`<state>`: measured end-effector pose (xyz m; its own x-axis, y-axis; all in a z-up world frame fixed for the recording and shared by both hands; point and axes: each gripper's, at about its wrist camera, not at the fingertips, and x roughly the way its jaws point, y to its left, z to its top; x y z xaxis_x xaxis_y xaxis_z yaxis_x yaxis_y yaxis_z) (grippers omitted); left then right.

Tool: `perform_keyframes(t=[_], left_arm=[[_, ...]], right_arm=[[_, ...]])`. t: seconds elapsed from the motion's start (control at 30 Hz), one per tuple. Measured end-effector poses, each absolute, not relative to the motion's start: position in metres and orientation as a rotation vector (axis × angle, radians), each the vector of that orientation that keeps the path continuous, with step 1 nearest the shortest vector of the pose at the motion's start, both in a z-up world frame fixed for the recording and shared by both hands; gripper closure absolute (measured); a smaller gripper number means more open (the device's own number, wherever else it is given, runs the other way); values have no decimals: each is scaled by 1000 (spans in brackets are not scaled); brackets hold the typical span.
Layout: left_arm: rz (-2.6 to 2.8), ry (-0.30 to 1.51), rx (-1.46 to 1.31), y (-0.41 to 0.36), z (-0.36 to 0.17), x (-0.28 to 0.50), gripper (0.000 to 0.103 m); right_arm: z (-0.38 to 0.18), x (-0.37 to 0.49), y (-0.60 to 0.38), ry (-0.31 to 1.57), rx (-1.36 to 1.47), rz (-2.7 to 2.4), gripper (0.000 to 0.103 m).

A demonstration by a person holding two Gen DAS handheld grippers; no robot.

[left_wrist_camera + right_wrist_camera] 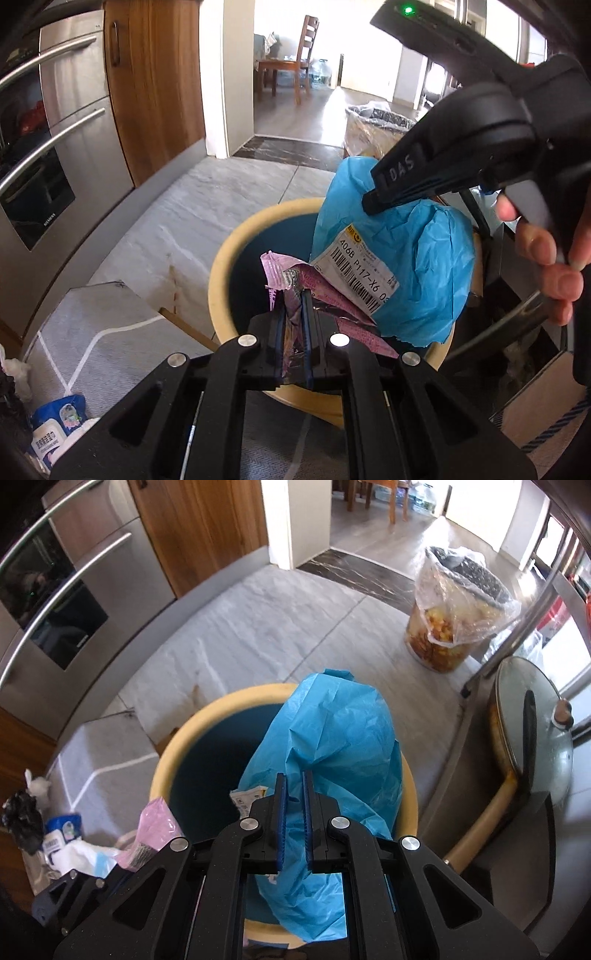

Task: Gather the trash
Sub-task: 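Open both tools to drop the bag and wrapper into the bin, then move both tools back toward the trash on the cloth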

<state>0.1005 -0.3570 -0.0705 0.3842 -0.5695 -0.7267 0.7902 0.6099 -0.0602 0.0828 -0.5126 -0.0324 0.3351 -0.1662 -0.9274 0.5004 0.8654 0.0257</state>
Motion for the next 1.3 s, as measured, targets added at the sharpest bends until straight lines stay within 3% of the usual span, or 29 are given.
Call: perform_keyframes(t=[0.07,0.23,0.27,0.33,0.47,0.53,0.73,0.8,0.93,1.3], left_arm=[[-893,804,304,-357,-73,102,93],[-881,815,302,-355,-77,107,76],[-879,817,298,-354,-77,107,74],[-869,816,292,-354,-76,106,54],[-855,791,290,-349,-69,103,46],[-844,782,270,-343,-63,101,35],[-786,771,234,-315,-44,96,23],[-761,758,215,-299,-32,94,14],[-726,694,212,-267,-5,86,6],[-585,656,182,-180,27,68,5]], right_arm=[[-33,83,-516,1156,339,-451,90],[-31,83,-519,1153,347,-475,63],[-30,83,-520,1151,346,-479,63],[-29,83,-521,1146,357,-480,60],[-25,84,-519,1127,364,-474,56],[-21,84,-515,1108,346,-468,46],[-3,80,-506,1029,326,-464,17],[2,78,-502,1010,318,-467,12],[10,74,-497,982,326,-470,10],[27,78,-463,899,383,-457,7]])
